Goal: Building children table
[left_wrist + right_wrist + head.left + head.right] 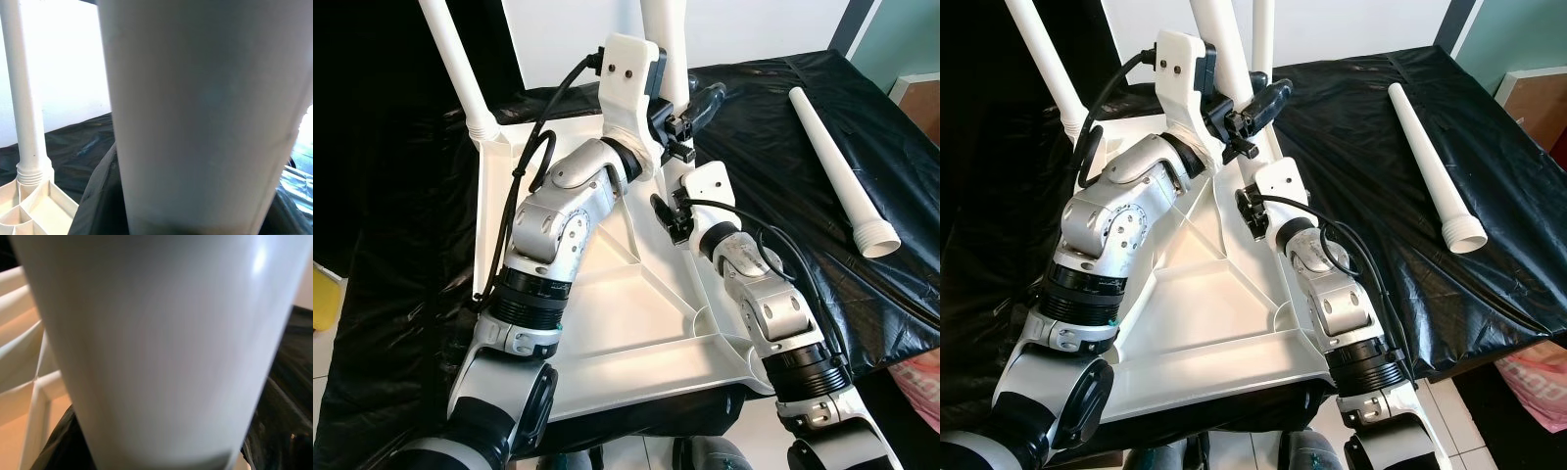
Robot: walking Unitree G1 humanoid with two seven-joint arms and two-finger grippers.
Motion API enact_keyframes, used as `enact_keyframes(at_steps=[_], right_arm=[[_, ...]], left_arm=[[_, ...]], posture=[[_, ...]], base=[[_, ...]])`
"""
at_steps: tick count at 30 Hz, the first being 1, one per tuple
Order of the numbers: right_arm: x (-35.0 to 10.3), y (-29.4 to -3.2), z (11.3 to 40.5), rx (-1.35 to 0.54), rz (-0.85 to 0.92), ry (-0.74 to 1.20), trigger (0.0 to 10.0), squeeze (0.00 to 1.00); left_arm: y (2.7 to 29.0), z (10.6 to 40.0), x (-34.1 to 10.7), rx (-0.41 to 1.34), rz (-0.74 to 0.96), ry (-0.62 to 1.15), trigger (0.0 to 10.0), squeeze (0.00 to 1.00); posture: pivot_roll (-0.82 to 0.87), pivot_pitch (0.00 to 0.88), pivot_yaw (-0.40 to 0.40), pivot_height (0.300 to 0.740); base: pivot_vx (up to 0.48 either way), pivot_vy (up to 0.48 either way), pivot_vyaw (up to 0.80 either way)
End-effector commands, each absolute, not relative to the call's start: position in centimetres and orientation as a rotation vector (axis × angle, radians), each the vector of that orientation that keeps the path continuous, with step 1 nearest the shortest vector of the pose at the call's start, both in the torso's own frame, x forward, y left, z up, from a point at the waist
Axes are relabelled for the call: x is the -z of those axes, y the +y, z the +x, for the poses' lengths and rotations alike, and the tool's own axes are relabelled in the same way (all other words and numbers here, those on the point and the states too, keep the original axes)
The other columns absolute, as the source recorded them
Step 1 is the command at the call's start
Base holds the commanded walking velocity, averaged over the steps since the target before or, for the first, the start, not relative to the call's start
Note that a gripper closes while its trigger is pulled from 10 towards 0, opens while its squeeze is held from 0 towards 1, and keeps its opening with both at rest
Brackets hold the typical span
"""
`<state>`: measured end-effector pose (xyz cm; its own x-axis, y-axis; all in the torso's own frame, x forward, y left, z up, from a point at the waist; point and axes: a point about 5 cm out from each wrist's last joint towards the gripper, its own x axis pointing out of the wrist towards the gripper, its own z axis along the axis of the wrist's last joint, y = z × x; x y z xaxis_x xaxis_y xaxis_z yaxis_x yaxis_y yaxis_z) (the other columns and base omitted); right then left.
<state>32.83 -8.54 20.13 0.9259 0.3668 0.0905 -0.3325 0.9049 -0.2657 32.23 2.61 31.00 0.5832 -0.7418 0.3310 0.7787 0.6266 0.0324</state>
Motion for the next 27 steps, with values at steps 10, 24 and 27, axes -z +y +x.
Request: enact_keyframes(at_steps=[10, 24, 27], right_arm=[[-20.7, -8.3, 32.9, -0.382, -0.248, -0.166, 0.0, 0.0], [-20.1, -9.5, 32.8, -0.276, -0.129, -0.121, 10.0, 0.0], [-20.1, -9.6, 32.8, -0.26, -0.106, -0.12, 10.0, 0.0]], left_arm=[[1.7, 31.6, -31.3, 0.926, -0.098, -0.344, 10.0, 0.0], [1.6, 31.3, -31.5, 0.991, -0.184, -0.324, 10.0, 1.0], [1.6, 31.4, -31.6, 0.991, -0.185, -0.325, 10.0, 1.0]], posture=[[-0.01, 0.118, -0.022, 0.74], [-0.03, 0.121, 0.005, 0.74], [-0.03, 0.12, 0.008, 0.74]], base=[[0.0, 0.0, 0.0], [0.0, 0.0, 0.0], [0.0, 0.0, 0.0]])
